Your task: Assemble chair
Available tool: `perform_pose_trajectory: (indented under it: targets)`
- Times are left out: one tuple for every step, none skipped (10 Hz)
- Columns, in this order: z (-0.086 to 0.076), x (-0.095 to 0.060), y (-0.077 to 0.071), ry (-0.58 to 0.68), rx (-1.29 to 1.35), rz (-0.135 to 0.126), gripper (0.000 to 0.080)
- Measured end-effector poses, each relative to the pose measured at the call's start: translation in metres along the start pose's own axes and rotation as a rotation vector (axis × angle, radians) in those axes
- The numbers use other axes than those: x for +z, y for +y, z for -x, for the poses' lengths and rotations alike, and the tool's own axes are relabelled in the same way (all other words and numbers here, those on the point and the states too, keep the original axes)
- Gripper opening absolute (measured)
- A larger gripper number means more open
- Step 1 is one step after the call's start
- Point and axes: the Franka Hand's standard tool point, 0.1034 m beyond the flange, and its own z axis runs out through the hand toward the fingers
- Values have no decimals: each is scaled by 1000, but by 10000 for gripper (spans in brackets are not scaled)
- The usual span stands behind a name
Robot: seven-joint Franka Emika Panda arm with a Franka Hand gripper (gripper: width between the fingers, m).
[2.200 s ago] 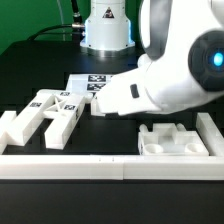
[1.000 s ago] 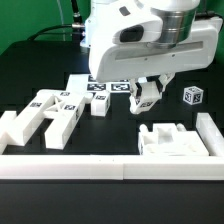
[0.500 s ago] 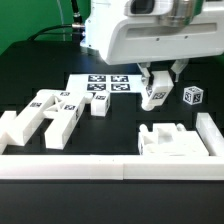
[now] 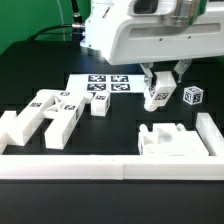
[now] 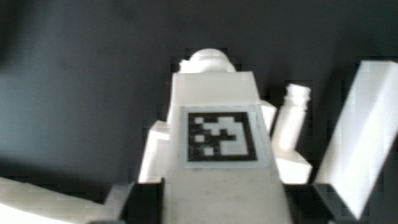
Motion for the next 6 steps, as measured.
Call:
perform_pose_trajectory:
  targets:
    - [-5,-11,-12,-24,46,-7,291]
    - [-15,-19,-20,-24,85,-27,291]
    - [-23,-24,-25,-17,145,-41,291]
    - [-23,-22,-25,-16,122,-40,291]
    - [-24,-21,-24,-2,123,-39,291]
    - [-26,-21,-24,9,123,-39,291]
